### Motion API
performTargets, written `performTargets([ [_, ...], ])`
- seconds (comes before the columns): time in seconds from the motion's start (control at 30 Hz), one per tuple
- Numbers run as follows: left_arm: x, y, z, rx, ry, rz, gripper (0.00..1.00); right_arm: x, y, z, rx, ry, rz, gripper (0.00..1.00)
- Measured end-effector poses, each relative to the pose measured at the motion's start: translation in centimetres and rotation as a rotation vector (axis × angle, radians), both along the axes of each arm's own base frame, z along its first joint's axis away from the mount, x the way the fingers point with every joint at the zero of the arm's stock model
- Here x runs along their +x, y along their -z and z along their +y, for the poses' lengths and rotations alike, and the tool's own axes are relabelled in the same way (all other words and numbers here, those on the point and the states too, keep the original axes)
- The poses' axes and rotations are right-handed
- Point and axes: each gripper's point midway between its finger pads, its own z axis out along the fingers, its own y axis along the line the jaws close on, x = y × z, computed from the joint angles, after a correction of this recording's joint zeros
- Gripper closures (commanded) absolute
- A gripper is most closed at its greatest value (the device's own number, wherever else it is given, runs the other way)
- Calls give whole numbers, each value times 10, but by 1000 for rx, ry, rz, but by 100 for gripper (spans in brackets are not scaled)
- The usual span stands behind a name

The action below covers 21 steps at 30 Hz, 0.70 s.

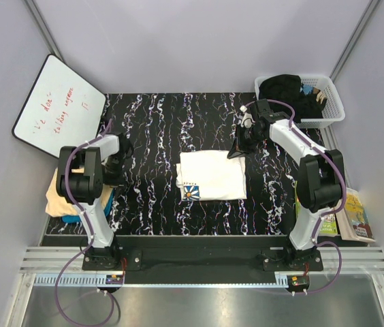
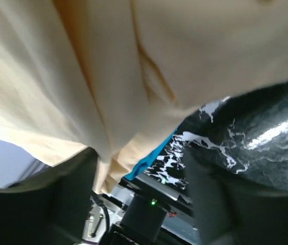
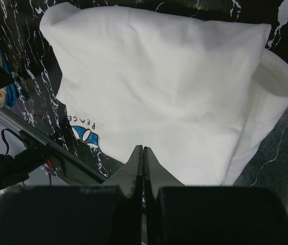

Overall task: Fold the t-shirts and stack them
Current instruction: Put the neatly folded tshirt into the corner of the board with the left arm

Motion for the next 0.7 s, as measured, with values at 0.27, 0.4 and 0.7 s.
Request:
performTargets([
  [0.27, -3, 1, 14, 31, -18, 32, 100, 0, -3, 0, 1, -4, -12, 100],
  [0.4, -2, 1, 13, 11, -33, 30, 100, 0, -5, 0, 2, -4, -16, 100],
  [0.7, 10, 1, -13, -47, 24, 9, 100, 0, -5, 0, 2, -4, -16, 100],
])
